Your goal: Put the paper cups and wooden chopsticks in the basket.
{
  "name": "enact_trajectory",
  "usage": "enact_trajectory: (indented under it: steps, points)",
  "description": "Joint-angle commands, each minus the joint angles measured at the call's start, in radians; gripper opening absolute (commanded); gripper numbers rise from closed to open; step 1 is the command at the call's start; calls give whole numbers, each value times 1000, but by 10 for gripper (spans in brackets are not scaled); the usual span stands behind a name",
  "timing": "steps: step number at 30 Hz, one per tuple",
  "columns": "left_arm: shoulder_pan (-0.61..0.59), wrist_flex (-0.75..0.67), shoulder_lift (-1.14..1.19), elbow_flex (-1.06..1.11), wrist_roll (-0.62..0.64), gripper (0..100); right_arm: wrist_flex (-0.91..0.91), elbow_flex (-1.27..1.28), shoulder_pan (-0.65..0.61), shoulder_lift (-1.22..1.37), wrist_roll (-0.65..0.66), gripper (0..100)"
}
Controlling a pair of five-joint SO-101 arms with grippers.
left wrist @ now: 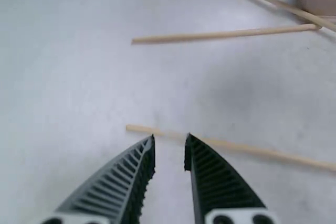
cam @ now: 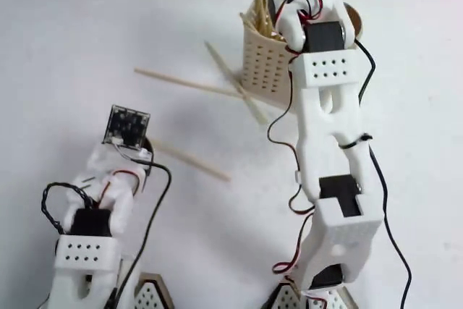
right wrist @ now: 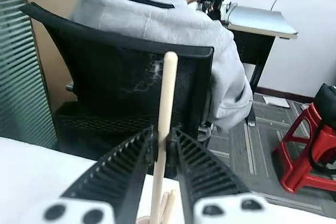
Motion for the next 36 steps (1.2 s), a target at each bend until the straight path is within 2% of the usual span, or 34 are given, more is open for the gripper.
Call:
enact_trajectory:
  steps: [1,4,10,15,19,24,28,33,36]
  points:
    - [-8,-26,-19,-5,11,109,-13,-8,31,-8,9,18]
    - [-8,-26,-19,-5,11,109,48,-11,35,-12,11,42]
    - [-24,-26,-19,-6,11,109,185,-15,1,-67,11,190]
    - [-88,-29,-21,-14,83,109,265,-15,-56,-157,11,191]
    - [-122,-54,-21,-12,95,109,363,-15,-137,-219,12,190]
    - [-122,-54,-21,-12,95,109,533,-8,-274,-225,123,190]
    - [-122,-54,-21,-12,95,109,598,-8,-335,-162,144,190]
    - [-122,-54,-21,-12,95,109,599,-15,-343,-27,146,190]
    - [-122,-54,-21,-12,95,109,599,-15,-346,64,226,190]
